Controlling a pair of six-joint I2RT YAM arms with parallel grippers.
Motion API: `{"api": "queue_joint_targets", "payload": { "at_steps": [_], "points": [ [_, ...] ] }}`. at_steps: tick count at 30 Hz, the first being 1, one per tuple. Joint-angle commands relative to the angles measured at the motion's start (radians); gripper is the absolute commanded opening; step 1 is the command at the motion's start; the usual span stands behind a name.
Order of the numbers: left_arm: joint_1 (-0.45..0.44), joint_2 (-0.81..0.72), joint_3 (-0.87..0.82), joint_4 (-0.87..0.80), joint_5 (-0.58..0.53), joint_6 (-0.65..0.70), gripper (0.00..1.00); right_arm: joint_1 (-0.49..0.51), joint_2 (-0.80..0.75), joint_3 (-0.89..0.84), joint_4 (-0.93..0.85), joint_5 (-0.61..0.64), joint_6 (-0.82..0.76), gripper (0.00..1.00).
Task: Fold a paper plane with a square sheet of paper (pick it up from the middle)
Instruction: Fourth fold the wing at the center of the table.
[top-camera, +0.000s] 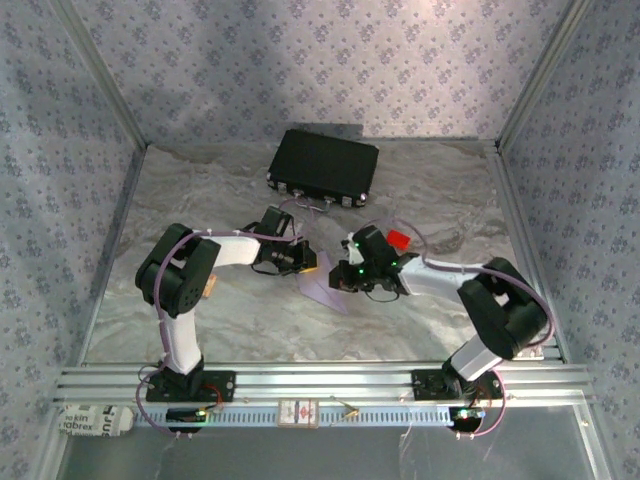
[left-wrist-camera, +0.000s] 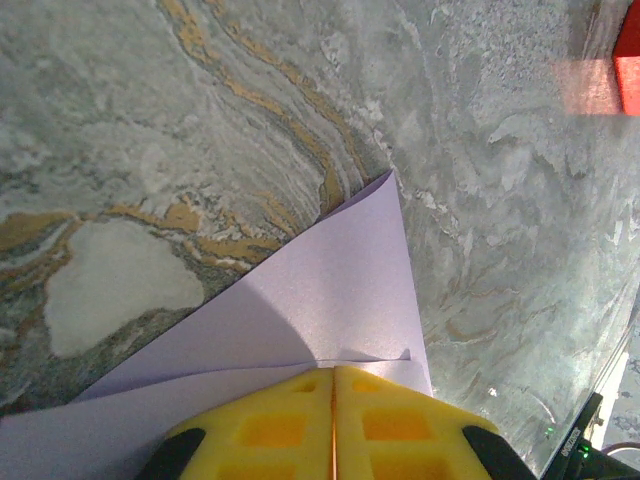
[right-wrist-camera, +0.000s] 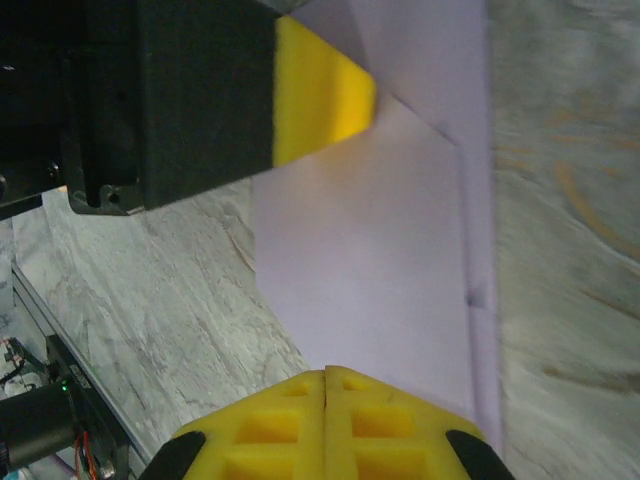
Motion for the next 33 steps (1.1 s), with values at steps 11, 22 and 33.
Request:
{"api": "queue_joint_targets", "payload": {
  "at_steps": [11, 22, 33],
  "points": [
    [-0.002, 0.018, -0.043, -0.063, -0.05, 0.021, 0.08, 0.048, 0.114, -0.051, 0.006, 0.012, 0.01, 0.04],
    [-0.002, 0.018, -0.042, -0.057, -0.05, 0.018, 0.08, 0.029, -0.08, -0.141, 0.015, -0.045, -0.019, 0.08],
    [-0.002, -0.002, -0.043, -0.054, -0.042, 0.01, 0.09, 0.024, -0.005, -0.21, 0.002, 0.008, 0.011, 0.05]
  ]
}}
